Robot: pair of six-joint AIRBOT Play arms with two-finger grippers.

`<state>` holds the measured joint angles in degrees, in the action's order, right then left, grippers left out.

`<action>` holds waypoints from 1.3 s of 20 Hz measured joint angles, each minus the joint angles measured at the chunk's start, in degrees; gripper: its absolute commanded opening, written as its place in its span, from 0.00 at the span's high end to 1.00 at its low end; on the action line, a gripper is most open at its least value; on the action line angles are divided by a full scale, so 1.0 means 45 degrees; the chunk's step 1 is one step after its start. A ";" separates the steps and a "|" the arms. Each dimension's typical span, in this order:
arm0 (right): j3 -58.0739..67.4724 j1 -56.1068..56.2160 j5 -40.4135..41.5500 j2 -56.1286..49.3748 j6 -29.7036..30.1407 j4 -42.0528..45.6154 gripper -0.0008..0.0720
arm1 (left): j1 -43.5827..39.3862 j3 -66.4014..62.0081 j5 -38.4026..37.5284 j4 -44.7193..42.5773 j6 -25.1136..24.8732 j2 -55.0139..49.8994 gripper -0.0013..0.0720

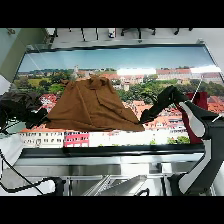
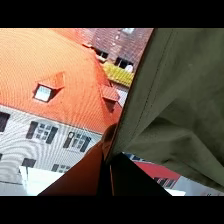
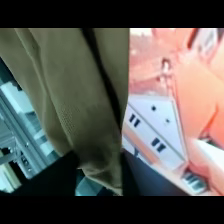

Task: Fold the shirts.

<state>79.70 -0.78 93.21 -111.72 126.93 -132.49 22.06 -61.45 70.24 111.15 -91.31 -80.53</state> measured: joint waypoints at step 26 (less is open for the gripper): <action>0.8544 -0.2225 -0.8602 1.4979 -0.0461 0.0525 0.97 | -0.1243 -1.2347 -0.1923 0.0049 0.1258 0.9695 0.96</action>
<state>118.15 -10.79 54.50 -44.31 124.86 -130.13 16.47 -117.01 61.58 111.37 -85.65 -36.91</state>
